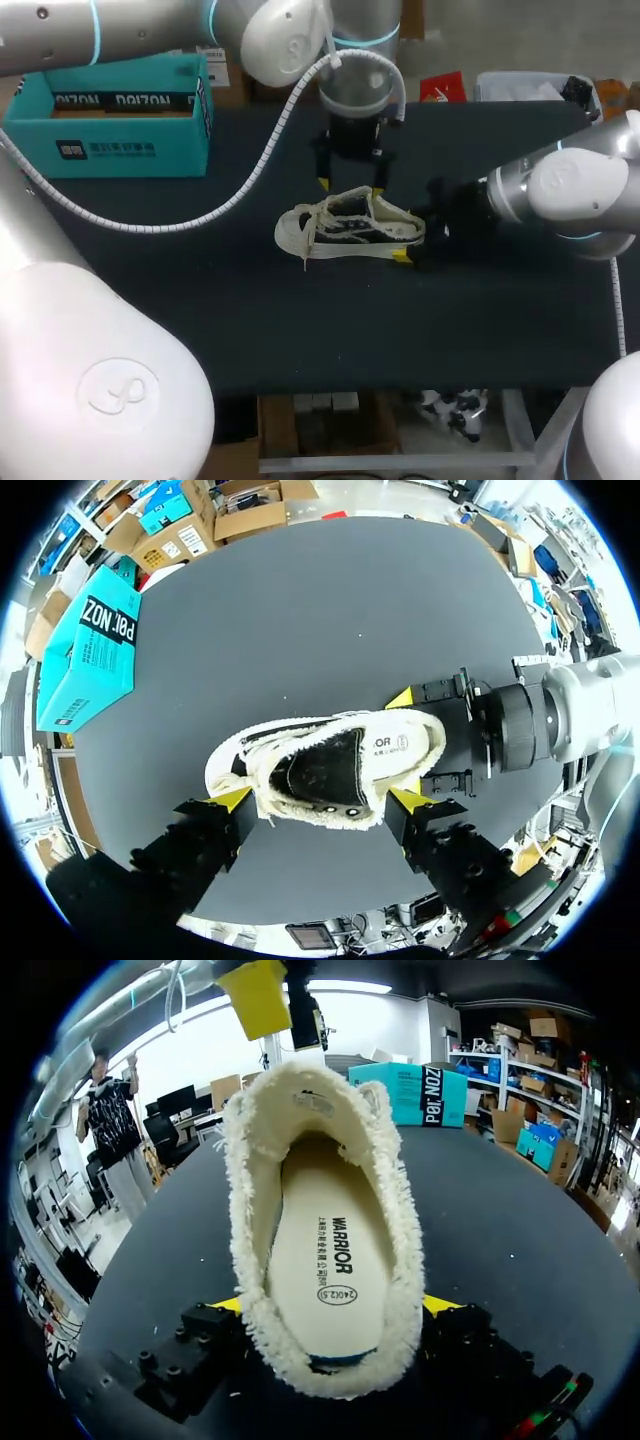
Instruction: Open the shoe tongue, take the insole out of the shoe, put the insole back into the shoe, and pack the shoe into the shoebox
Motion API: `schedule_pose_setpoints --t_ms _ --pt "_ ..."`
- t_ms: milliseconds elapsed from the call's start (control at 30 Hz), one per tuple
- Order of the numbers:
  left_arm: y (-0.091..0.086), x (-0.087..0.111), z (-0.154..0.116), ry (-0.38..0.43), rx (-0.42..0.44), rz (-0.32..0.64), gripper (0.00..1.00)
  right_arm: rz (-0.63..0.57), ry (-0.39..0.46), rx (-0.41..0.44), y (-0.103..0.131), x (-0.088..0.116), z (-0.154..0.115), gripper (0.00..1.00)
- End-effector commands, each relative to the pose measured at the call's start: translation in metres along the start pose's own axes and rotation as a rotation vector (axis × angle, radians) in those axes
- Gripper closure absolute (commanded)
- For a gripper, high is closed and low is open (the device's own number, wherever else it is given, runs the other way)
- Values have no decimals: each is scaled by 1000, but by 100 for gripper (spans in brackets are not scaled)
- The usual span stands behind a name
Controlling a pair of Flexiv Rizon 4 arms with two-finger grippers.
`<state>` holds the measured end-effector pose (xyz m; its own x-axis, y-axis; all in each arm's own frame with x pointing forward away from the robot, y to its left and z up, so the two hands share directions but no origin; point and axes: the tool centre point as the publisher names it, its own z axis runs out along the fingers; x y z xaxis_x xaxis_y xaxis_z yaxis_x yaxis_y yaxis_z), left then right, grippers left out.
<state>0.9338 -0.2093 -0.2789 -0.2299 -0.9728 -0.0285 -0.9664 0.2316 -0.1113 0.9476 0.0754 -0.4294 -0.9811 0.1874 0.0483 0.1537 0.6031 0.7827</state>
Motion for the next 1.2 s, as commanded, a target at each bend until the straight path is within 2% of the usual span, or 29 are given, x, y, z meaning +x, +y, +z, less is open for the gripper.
schedule_pose_setpoints --t_ms 33,133,200,333,467,500,600,633,667,967,1200 --pt "-9 15 11 -83 -29 -10 24 0 2 -2 -4 -3 4 100" --pt "-8 20 18 -93 -47 -5 25 0 2 -2 -4 -3 4 100" --pt "-7 21 21 -98 -56 -2 30 0 2 -2 -4 -3 4 100" --pt "-3 20 26 -107 -69 -5 36 0 2 -2 -4 -3 4 100" --pt "-1 17 30 -114 -74 -20 37 0 2 -2 -4 -3 4 100" --pt "-1 16 32 -116 -78 -23 40 0 2 -2 -4 -3 4 100" --pt "-1 13 35 -116 -85 -34 59 0 2 -2 -4 -3 4 100" --pt "-1 12 35 -113 -85 -37 71 0 2 -2 -4 -3 4 100" --pt "-1 11 35 -110 -85 -39 99 0 2 -2 -4 -3 4 100" --pt "6 -5 29 -57 -54 -63 100 0 2 -2 -4 -3 4 100" --pt "13 -35 19 67 5 -87 100 0 2 -2 -4 -3 4 100"
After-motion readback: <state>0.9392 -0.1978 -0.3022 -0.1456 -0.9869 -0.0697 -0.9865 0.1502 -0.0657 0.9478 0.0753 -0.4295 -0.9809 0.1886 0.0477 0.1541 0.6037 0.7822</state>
